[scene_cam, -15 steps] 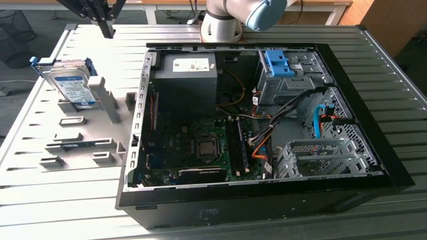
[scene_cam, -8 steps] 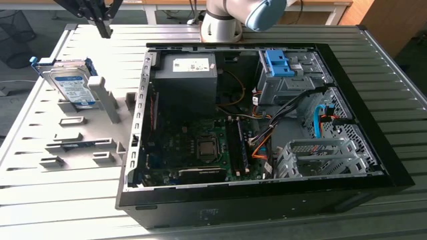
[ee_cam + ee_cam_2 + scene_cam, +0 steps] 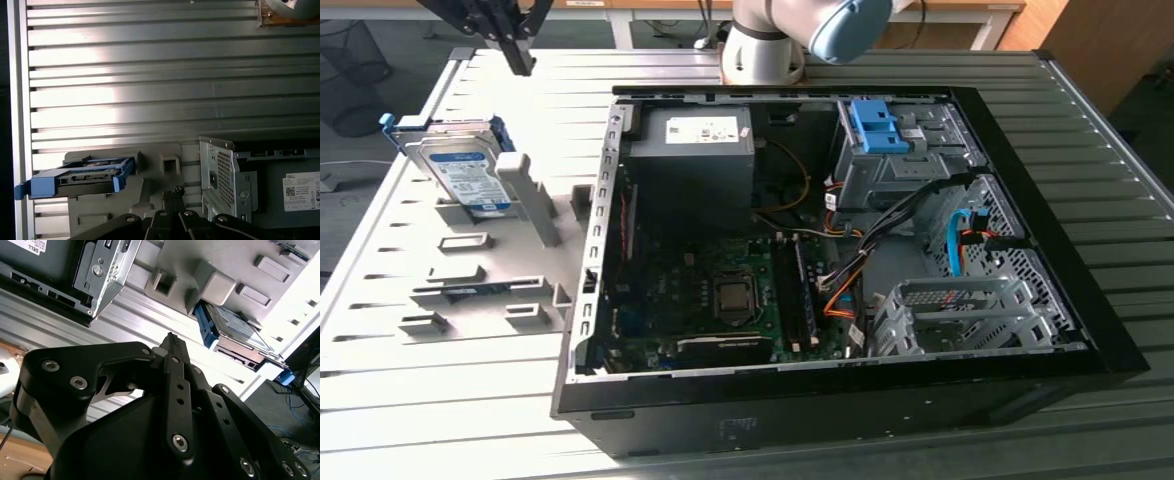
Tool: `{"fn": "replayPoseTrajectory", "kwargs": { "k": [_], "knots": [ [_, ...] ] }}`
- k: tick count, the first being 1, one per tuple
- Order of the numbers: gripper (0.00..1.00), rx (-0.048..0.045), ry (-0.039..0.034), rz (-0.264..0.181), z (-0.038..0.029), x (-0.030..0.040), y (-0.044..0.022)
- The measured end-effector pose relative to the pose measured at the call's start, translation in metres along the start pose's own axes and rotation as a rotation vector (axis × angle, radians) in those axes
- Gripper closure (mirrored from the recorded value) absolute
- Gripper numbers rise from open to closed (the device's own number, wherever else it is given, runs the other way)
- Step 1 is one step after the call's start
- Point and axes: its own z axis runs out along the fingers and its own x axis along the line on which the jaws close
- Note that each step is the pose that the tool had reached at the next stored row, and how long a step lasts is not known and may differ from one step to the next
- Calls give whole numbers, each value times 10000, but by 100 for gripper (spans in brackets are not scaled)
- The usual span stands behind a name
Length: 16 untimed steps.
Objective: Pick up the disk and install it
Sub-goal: 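Reach for the disk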
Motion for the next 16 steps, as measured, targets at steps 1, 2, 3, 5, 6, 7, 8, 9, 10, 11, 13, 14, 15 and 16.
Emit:
{"fn": "replayPoseTrajectory", "kwargs": {
  "k": [1, 2, 3, 5, 6, 7, 8, 9, 10, 11, 13, 14, 15, 16],
  "knots": [
    [89, 0, 0, 0, 0, 12, 3],
    [89, 0, 1, 1, -1, 24, 5],
    [89, 1, 1, 1, -1, 36, 8],
    [89, 0, 1, 1, -1, 60, 13],
    [89, 0, 1, 1, -1, 71, 15],
    [89, 0, 0, 1, -1, 81, 18],
    [89, 0, 0, 1, -1, 92, 20],
    [89, 0, 1, 1, -1, 102, 22],
    [89, 0, 0, 0, -1, 111, 24],
    [89, 0, 0, 1, -2, 120, 26],
    [89, 0, 0, 0, -1, 128, 29],
    [89, 0, 1, -1, -1, 129, 29],
    [89, 0, 1, -1, -1, 129, 29],
    [89, 0, 1, 0, -2, 130, 29]
  ]
}}
